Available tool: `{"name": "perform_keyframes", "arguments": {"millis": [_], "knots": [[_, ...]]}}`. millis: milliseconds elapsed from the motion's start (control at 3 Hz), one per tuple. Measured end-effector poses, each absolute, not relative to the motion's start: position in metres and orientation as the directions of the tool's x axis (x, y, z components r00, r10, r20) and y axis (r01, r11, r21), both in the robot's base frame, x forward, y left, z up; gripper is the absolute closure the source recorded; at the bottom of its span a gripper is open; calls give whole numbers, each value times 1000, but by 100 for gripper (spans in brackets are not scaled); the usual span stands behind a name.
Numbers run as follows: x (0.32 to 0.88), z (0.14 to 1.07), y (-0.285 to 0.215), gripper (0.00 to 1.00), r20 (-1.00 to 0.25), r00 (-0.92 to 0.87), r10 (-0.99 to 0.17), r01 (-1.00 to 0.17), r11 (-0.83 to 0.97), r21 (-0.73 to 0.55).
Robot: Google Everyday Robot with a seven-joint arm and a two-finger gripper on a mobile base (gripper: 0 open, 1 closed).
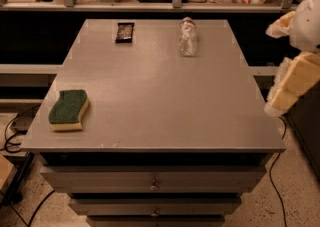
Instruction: Move rxbar chocolate near sponge
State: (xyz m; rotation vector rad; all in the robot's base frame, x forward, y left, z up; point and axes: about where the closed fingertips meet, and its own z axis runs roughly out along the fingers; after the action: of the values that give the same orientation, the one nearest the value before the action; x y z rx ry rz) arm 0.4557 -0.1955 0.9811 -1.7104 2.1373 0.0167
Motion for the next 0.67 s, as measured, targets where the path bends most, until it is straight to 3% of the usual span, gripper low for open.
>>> {"name": "perform_keyframes", "arguments": {"millis": [667], "knots": [[529, 986, -119, 0, -578, -72, -813, -951, 231, -206]]}}
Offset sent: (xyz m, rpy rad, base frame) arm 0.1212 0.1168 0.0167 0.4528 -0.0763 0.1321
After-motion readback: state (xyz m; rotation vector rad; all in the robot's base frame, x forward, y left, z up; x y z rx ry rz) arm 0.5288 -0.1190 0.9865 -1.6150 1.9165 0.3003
